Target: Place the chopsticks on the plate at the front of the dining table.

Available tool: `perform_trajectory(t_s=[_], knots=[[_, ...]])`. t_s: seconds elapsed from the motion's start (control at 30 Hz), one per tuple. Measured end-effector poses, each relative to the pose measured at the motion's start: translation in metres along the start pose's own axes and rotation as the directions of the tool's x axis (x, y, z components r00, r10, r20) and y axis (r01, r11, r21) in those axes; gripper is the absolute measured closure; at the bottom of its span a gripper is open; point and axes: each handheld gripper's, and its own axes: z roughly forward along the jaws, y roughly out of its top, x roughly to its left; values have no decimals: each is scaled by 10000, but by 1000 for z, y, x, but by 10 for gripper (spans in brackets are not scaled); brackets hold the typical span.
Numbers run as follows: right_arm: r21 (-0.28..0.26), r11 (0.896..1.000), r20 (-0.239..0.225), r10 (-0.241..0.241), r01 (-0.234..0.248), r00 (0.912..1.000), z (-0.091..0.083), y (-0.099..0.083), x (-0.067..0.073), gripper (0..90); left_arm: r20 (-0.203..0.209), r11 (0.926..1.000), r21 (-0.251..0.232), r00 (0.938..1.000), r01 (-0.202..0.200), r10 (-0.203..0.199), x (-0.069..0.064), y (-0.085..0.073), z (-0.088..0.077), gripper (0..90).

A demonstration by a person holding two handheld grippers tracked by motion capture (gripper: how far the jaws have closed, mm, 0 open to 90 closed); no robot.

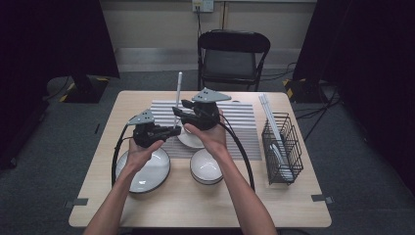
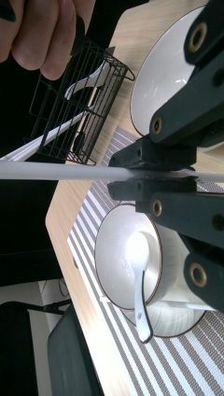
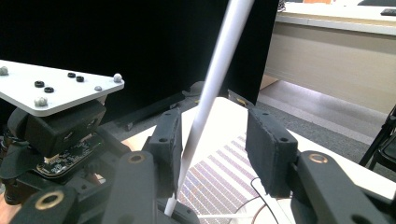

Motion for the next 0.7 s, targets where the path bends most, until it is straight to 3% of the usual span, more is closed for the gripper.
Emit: perform_trajectory(t_s=[0.53, 0.7], knots=[[120, 9999, 422, 7, -12, 9991, 4, -5, -6, 557, 26, 9998, 67, 9998, 194, -194, 4, -6, -7, 862], [128, 9999, 517, 47, -54, 9987, 3, -6, -9, 556, 45, 10000, -5, 10000, 67, -67, 3, -4, -8, 862]])
